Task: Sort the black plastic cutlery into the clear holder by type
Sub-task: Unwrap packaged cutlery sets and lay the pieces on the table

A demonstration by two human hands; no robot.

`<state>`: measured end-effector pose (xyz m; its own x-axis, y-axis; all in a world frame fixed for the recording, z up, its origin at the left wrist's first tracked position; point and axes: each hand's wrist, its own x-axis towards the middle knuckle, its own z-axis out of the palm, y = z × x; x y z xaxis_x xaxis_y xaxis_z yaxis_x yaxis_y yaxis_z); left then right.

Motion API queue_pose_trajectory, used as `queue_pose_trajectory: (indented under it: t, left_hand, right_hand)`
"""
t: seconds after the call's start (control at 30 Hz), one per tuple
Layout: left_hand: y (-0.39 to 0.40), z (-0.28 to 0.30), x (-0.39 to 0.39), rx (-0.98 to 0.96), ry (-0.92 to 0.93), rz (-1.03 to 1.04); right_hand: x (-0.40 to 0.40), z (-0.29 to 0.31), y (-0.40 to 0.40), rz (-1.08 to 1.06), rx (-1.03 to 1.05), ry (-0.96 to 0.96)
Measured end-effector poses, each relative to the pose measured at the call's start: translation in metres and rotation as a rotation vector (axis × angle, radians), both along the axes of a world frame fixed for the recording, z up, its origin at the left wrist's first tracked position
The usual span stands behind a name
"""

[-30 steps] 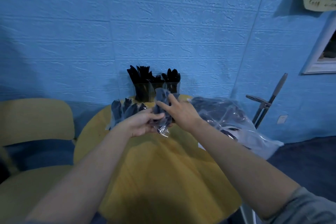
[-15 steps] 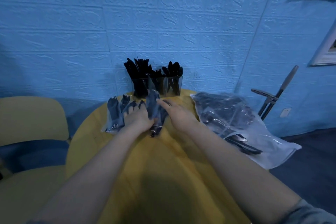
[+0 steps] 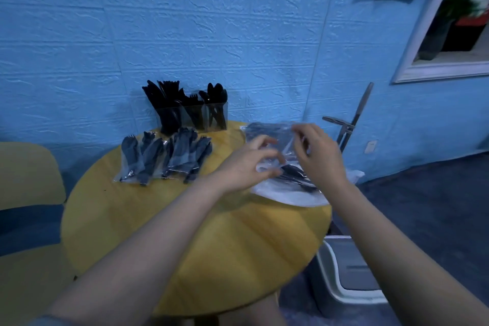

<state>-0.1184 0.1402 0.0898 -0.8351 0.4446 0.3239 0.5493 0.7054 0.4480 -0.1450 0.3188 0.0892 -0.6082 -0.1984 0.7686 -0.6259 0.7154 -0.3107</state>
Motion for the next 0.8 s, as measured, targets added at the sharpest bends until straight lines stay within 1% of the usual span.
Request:
queue_pose_trajectory:
  t: [0.07,0.1,0.13,0.2,0.23,0.3,0.4,0.47,0.7,0.8]
  left_hand:
    - [0.014,0.002,-0.004,-0.253,0.048,0.045]
    - [0.019,0.004,-0.006,-0.324,0.061,0.097]
    - [0.022,0.006,-0.009,-0.353,0.059,0.154]
    - [0.027,0.010,-0.013,-0.371,0.067,0.225]
    - [0.029,0.012,-0.014,-0.378,0.077,0.236]
    - [0.033,0.014,-0.013,-0.403,0.097,0.228]
    - [0.035,0.012,-0.010,-0.431,0.126,0.203]
    - [0.033,0.009,-0.010,-0.421,0.138,0.192]
    - [0.026,0.007,-0.010,-0.351,0.138,0.190]
    - [0.023,0.007,-0.009,-0.350,0.120,0.194]
  right_hand:
    - [0.012,-0.008,0.020,-0.008,0.028,0.014]
    - [0.017,-0.014,0.028,0.005,0.067,0.014]
    - [0.021,-0.022,0.033,0.028,0.111,0.007]
    - [0.021,-0.040,0.039,0.062,0.206,-0.066]
    - [0.015,-0.048,0.040,0.054,0.263,-0.143]
    - [-0.001,-0.062,0.035,0.006,0.366,-0.312]
    - [-0.031,-0.068,0.019,-0.110,0.486,-0.444]
    - [-0.046,-0.064,0.009,-0.168,0.580,-0.485]
    - [-0.069,-0.049,-0.018,-0.274,0.735,-0.654]
    - [-0.070,-0.047,-0.018,-0.285,0.820,-0.593]
